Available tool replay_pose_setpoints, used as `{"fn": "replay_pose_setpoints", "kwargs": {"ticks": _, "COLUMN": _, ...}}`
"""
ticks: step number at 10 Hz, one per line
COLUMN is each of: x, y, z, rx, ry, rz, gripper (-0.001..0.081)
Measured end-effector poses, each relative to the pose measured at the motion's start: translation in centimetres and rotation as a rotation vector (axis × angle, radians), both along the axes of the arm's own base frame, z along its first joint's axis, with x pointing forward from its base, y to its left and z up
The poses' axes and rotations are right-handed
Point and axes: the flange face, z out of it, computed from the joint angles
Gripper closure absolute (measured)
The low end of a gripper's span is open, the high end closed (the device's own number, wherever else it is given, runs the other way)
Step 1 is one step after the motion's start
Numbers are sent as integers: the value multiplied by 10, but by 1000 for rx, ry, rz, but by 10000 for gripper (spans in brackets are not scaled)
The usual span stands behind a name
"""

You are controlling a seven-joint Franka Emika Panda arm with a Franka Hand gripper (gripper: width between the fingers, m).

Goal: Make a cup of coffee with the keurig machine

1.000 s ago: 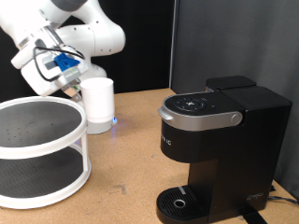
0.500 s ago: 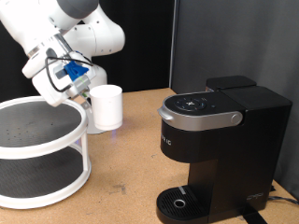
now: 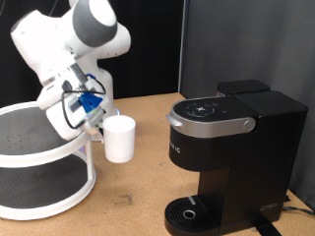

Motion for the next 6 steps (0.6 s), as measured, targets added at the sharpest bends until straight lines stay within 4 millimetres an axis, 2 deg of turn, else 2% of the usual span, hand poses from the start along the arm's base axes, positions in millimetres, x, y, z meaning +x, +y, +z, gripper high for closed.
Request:
{"fn": "replay_pose_setpoints", "kwargs": {"ticks": 3, "x": 7, "y": 16, "z": -34, "rx": -31, "ry": 17, "rz": 3, "gripper": 738}}
{"fn": "replay_pose_setpoints", "kwargs": {"ticks": 6, "x": 14, "y": 23, "z": -60, "rx": -42, "ry": 11, "rz": -12, "gripper": 738}}
